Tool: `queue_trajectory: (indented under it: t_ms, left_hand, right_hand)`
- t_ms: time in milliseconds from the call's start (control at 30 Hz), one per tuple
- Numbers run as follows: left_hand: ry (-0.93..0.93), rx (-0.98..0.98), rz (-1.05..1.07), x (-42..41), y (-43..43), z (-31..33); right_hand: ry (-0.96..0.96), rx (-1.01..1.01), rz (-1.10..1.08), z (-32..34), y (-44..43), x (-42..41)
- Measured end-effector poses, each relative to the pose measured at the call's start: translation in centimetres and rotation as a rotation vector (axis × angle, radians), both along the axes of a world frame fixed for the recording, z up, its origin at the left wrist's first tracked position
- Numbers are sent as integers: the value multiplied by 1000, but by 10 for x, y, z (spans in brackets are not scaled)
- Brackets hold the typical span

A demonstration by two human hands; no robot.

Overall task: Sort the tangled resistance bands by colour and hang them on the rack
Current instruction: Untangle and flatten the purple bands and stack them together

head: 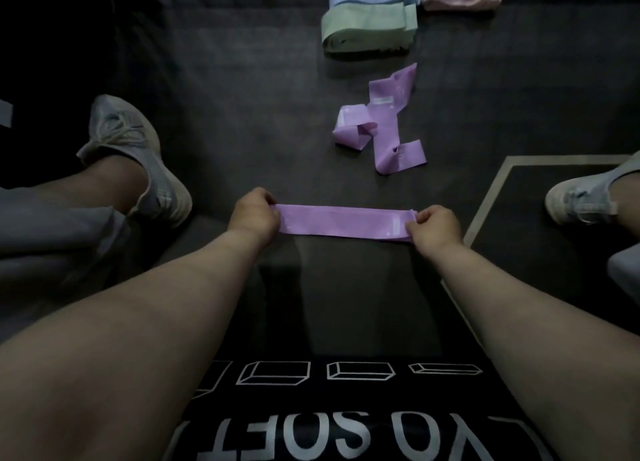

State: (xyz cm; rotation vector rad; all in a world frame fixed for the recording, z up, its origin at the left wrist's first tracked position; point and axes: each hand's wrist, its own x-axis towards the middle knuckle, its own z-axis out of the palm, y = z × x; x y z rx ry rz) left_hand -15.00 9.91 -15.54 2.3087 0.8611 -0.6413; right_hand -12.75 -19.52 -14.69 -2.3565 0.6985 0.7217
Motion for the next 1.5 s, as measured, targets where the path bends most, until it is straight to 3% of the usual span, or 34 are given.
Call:
queue_trajectory:
  t_ms: [200, 267, 367, 467, 700, 867, 933, 1067, 1133, 1233, 1400, 1467, 1500]
  left_hand:
    - [57, 120, -169, -2, -5, -7]
    - [81, 267, -283, -6, -8, -4]
    - [-121, 468, -586, -12, -10, -4]
    - [-181, 397, -879, -14, -15, -13]
    - [-84, 392, -996, -4, -25, -21]
    - [-87, 337, -980, -6, -21, -16]
    - [-99, 316, -862, -10, -20, -11]
    - [-100, 296, -226, -16, -19, -5]
    - [-22, 198, 49, -16, -18, -6]
    - [65, 137, 98, -15, -15, -14]
    - [12, 127, 113, -10, -16, -22]
    - [-18, 169, 71, -11, -15, -18]
    - [-54, 232, -50, -12, -14, -15]
  right_hand:
    - [63, -94, 40, -8, -4, -2]
    - [39, -178, 90, -10, -5, -5]
    - [-150, -341, 493, -9, -2, -10]
    - [-164, -281, 886, -14, 4, -8]
    - [-62, -316, 1032, -18, 14, 6]
    - [-88, -262, 991, -15, 9, 1]
    - [-151, -228, 780, -15, 8, -8]
    - [-73, -200, 74, -10, 14, -12]
    - [5, -155, -83, -11, 16, -10]
    - [-6, -115, -104, -13, 16, -8]
    - [-77, -106, -29, -10, 12, -6]
    - [-165, -192, 162, -8, 9, -8]
    - [-212, -218, 329, -7, 6, -8]
